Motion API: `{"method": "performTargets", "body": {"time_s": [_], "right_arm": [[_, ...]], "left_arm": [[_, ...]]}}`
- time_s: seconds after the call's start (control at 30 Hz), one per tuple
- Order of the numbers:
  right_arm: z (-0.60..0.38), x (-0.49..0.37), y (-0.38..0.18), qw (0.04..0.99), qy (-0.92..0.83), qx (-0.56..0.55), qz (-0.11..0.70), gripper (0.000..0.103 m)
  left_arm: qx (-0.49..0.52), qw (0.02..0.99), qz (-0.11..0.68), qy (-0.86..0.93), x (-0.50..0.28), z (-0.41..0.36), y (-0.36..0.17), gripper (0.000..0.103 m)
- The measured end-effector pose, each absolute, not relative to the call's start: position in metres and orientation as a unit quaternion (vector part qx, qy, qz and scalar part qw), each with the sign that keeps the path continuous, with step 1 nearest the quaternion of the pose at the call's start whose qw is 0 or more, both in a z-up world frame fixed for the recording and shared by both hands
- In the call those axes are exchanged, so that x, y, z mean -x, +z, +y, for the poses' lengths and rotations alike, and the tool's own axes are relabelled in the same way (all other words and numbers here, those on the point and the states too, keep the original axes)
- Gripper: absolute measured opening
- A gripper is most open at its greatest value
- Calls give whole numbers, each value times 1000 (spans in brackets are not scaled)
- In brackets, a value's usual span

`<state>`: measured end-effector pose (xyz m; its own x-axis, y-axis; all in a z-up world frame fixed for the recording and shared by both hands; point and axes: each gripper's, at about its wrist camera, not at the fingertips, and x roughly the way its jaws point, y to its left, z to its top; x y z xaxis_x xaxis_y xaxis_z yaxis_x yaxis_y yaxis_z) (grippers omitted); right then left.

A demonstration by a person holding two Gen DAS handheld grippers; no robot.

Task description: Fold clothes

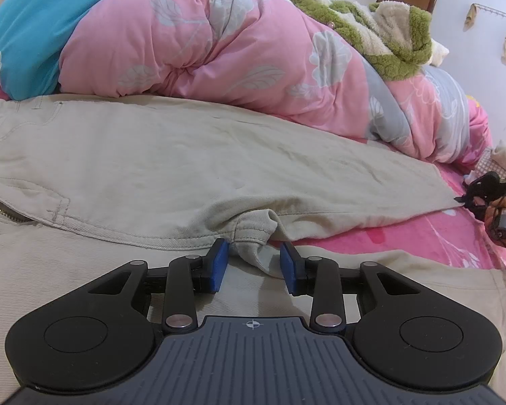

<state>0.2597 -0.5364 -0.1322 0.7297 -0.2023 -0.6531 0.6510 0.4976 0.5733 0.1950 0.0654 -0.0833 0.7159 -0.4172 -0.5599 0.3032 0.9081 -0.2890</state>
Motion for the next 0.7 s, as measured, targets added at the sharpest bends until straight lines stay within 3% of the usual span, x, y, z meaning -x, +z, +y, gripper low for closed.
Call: {"method": "performTargets", "body": {"time_s": [0.3, 0.5, 0.6, 0.7], "right_arm": [[-573, -242, -141, 782, -220, -535, 232, 10], [-548, -255, -101, 841, -319, -381, 215, 20], [-535, -262, -85, 871, -314, -315, 208, 21], [-486, -290, -85, 911, -173, -248, 282, 20]], "left_arm": [[85, 923, 322, -195, -195, 65, -83, 34], [83, 923, 322, -194, -195, 64, -83, 34], [82, 923, 322, -194, -195, 64, -82, 34], [80, 923, 321, -194, -194, 64, -83, 34]]}}
